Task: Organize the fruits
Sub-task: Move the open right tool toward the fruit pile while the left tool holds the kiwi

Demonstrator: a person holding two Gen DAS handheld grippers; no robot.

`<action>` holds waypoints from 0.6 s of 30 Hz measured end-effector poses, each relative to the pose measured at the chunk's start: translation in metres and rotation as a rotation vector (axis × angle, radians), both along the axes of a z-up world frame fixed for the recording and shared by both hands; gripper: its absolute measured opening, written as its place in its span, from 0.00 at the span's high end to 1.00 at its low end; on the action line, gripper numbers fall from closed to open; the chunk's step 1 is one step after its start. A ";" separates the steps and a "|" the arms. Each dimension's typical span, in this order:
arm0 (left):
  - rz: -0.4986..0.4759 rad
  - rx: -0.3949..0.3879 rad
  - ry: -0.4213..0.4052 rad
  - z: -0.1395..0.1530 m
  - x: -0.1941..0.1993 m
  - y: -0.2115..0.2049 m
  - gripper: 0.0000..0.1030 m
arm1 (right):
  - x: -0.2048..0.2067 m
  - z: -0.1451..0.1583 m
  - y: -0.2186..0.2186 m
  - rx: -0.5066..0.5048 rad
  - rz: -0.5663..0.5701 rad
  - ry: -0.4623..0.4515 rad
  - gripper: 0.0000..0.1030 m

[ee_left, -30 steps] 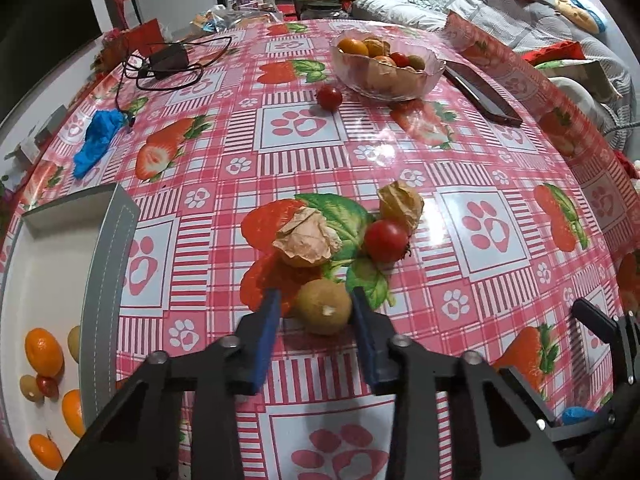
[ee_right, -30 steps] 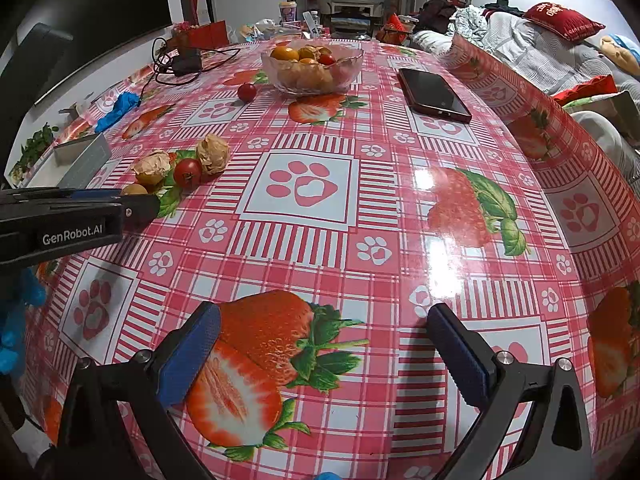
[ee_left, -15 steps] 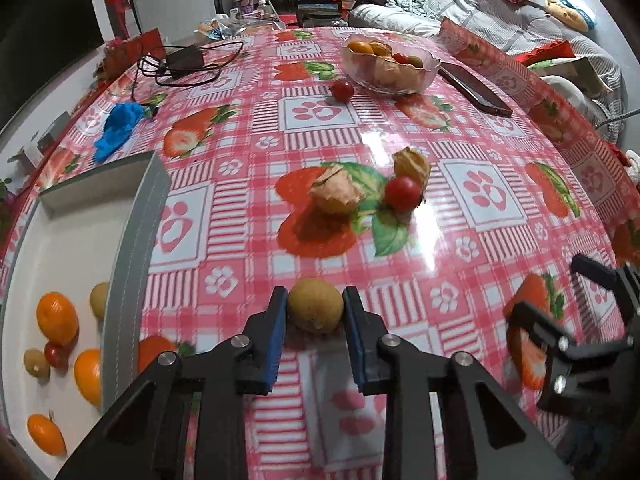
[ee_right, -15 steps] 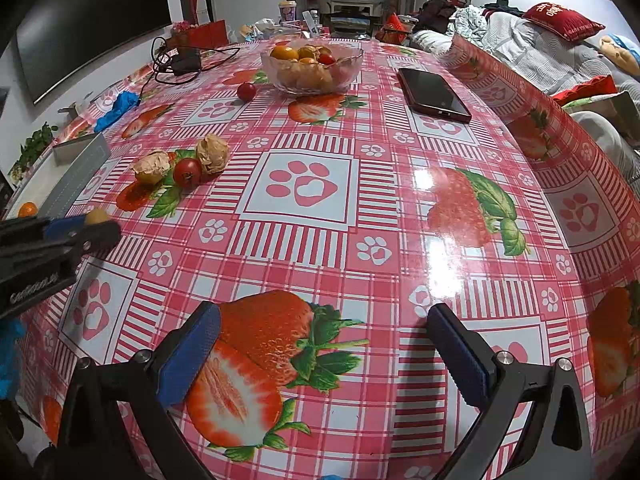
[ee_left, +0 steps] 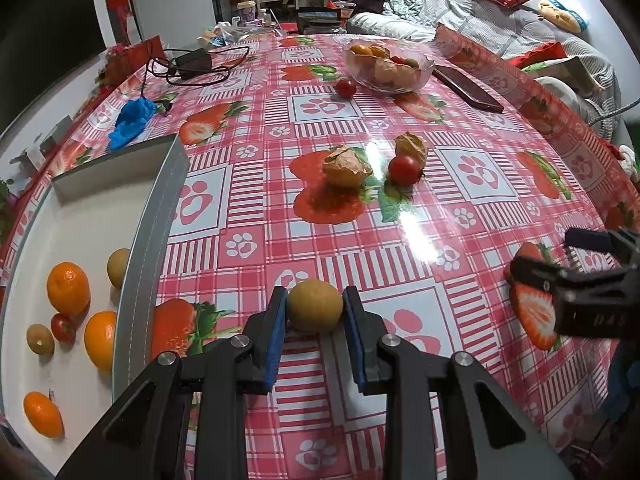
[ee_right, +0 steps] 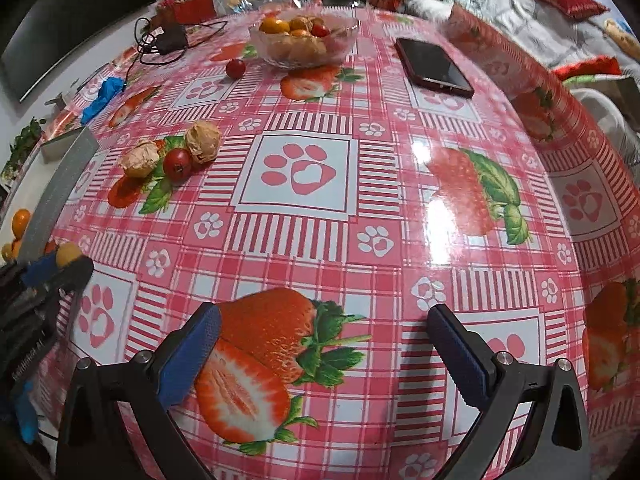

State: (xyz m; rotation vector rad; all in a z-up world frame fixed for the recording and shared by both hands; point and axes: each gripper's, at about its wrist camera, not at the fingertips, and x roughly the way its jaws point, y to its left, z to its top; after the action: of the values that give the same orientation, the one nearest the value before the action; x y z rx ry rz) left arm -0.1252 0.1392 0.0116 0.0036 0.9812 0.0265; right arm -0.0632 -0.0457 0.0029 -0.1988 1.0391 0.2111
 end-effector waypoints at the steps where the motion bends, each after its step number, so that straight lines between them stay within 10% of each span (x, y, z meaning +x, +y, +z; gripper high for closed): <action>1: -0.002 0.001 -0.002 0.000 -0.001 0.000 0.70 | 0.002 0.002 0.001 0.011 0.001 0.005 0.00; 18: 0.010 -0.007 -0.015 -0.001 -0.003 0.000 0.70 | 0.074 0.023 0.081 0.123 0.024 -0.011 0.02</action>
State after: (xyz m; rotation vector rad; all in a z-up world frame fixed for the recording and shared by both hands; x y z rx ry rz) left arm -0.1281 0.1396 0.0107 -0.0083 0.9658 0.0327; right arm 0.0107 0.0351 0.0261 -0.1008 1.0098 0.2948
